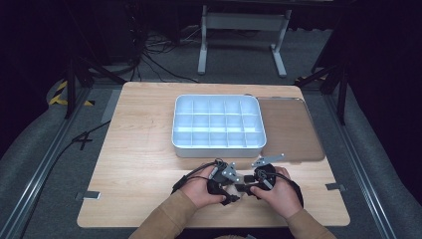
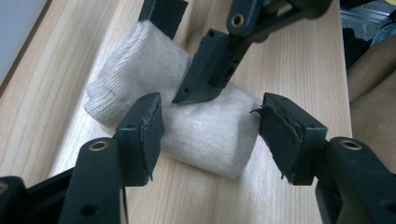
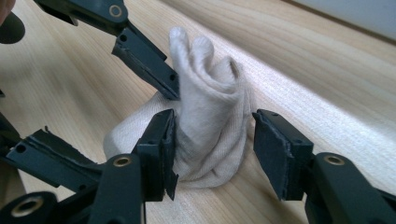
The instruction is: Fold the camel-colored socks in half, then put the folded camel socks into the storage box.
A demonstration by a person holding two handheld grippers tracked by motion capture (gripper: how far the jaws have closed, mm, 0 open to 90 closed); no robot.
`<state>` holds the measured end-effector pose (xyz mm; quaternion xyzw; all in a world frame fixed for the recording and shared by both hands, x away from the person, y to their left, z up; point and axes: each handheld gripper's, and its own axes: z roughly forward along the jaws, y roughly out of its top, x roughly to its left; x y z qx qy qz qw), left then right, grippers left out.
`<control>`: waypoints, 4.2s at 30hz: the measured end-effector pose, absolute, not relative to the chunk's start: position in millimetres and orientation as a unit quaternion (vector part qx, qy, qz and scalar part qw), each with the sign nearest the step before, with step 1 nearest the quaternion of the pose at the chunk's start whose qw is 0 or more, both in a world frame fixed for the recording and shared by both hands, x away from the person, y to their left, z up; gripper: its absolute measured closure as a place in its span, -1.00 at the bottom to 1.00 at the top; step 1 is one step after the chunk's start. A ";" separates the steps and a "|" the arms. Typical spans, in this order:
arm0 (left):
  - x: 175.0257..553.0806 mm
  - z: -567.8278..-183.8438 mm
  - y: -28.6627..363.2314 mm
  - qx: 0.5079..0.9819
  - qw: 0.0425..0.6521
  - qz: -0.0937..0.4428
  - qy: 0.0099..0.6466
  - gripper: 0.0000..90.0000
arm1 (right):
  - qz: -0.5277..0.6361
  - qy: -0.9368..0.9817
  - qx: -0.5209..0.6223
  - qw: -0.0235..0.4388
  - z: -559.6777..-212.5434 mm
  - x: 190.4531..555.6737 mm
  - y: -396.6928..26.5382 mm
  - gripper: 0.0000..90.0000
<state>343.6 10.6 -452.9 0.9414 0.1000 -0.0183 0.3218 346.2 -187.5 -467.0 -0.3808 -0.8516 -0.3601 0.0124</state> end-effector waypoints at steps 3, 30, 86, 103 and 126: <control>342.8 -453.1 12.4 0.941 0.322 -0.018 0.102 -0.11 | -0.357 -0.855 -0.375 0.015 -466.6 347.7 -186.8 0.11; 341.3 -431.4 56.3 0.931 0.331 0.006 0.155 -0.13 | -0.339 -0.875 -0.344 0.027 -456.4 347.2 -178.1 0.69; 342.8 -408.4 124.0 0.904 0.352 0.043 0.240 -0.13 | -0.391 -0.857 -0.330 -0.051 -358.6 376.6 -221.7 0.69; 333.8 -401.2 158.2 0.888 0.357 0.067 0.283 -0.11 | -0.374 -0.862 -0.334 -0.071 -339.6 412.3 -228.4 0.68; 316.3 -402.0 189.8 0.872 0.357 0.084 0.324 -0.13 | -0.347 -0.880 -0.318 -0.059 -335.9 461.8 -222.6 0.66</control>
